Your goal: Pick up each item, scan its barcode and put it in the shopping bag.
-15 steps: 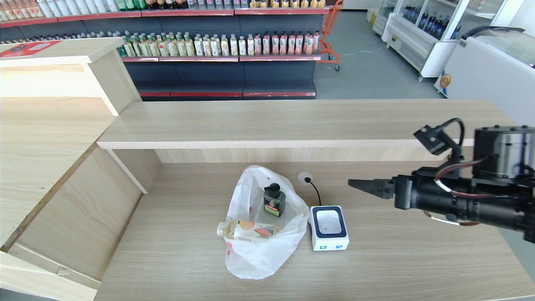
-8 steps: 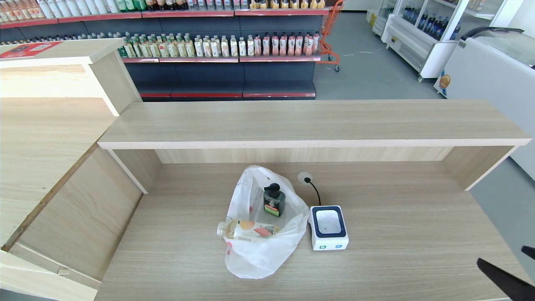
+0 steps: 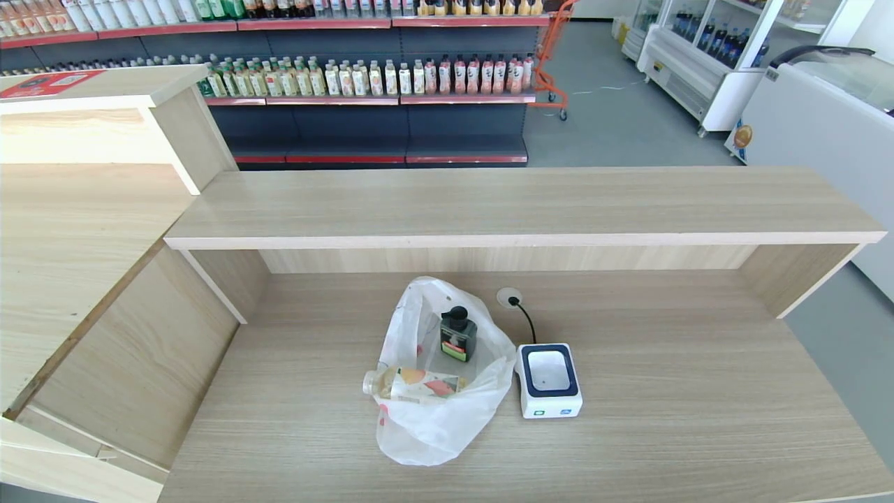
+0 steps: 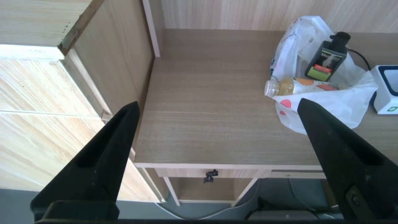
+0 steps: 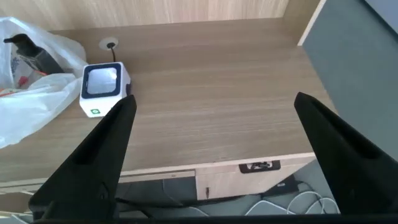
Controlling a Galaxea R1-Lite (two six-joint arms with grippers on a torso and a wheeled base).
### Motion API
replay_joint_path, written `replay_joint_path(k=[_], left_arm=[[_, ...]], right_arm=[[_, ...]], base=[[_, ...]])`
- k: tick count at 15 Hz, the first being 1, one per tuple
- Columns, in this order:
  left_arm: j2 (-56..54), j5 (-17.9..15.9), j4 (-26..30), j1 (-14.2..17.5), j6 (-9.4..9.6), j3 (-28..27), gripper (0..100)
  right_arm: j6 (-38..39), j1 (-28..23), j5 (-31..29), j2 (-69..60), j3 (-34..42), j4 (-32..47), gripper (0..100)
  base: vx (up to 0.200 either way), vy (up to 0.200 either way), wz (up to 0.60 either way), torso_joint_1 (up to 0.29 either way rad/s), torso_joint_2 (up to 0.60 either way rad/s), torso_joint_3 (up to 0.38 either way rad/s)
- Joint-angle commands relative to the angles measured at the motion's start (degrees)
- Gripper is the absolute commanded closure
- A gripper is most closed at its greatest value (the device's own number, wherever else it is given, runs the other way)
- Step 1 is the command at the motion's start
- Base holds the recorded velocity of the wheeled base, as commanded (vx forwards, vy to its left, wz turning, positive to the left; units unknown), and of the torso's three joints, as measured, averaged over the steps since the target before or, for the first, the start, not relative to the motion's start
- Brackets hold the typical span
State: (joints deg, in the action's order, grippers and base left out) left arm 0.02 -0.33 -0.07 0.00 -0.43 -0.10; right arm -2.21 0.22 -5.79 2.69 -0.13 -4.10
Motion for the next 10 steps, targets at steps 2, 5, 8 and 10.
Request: replay_joint_path(k=[2,5,8,10], left_arm=[[0.0,0.0,0.0,0.0,-0.01,0.0,0],[0.0,0.0,0.0,0.0,-0.01,0.0,0],[0.0,0.0,0.0,0.0,-0.01,0.0,0],[0.0,0.0,0.0,0.0,-0.01,0.0,0]], right_arm=[[-0.9,-0.5,1.3,-2.7,0.1,-0.1,0],[-1.0,-0.5,3.8,-2.7,0.1,-0.1,0],[-0.9,-0.5,3.5,-2.7,0.1,0.0,100],[-0.7,-0.5,4.1,-2.7,0.1,0.1,100]], base=[[0.000,0.000,0.00,0.000,0.00,0.000],[0.000,0.000,0.00,0.000,0.00,0.000],[0.000,0.000,0.00,0.000,0.00,0.000],[0.000,0.000,0.00,0.000,0.00,0.000]])
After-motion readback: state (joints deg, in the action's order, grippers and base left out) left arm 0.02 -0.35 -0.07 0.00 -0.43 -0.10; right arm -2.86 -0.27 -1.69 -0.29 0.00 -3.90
